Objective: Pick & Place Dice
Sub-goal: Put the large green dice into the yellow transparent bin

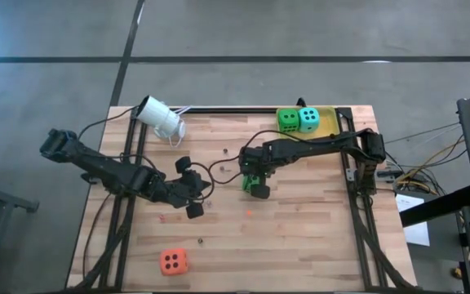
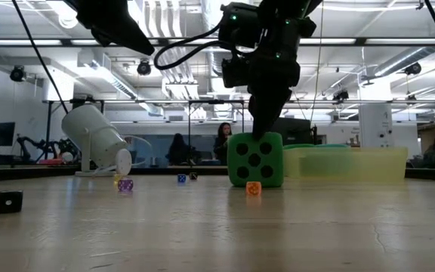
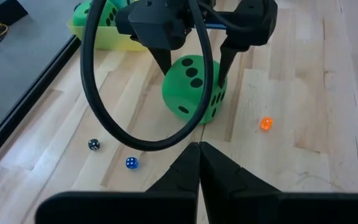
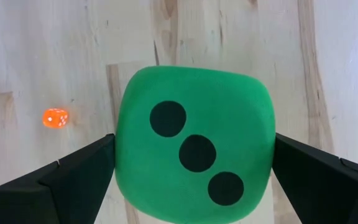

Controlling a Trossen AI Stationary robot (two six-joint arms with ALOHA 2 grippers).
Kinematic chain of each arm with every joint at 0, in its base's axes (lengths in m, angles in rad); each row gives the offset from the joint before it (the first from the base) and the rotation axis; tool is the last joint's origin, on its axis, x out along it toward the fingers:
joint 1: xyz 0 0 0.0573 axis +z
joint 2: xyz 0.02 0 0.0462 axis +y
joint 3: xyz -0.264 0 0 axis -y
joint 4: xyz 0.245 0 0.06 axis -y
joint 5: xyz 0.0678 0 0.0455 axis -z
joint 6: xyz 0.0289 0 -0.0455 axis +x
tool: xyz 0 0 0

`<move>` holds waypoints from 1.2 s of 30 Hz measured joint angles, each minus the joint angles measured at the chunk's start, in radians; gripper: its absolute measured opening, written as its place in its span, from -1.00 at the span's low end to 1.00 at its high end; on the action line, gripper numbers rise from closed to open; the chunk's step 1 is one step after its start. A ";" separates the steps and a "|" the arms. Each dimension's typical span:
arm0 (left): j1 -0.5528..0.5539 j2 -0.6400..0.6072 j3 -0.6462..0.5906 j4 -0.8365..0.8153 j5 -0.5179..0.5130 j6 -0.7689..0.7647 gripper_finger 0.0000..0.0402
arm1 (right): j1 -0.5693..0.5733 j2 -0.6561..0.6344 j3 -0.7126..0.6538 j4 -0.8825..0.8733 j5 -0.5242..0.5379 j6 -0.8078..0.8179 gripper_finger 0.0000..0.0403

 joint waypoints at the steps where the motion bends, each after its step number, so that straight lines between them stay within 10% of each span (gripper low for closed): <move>1: 0.000 0.000 0.000 0.000 0.000 0.000 -0.94 | 0.000 0.000 -0.001 0.007 0.000 -0.003 0.99; 36: 0.000 0.000 0.000 0.000 0.000 0.000 -0.94 | 0.011 0.004 -0.071 0.136 0.005 -0.050 0.77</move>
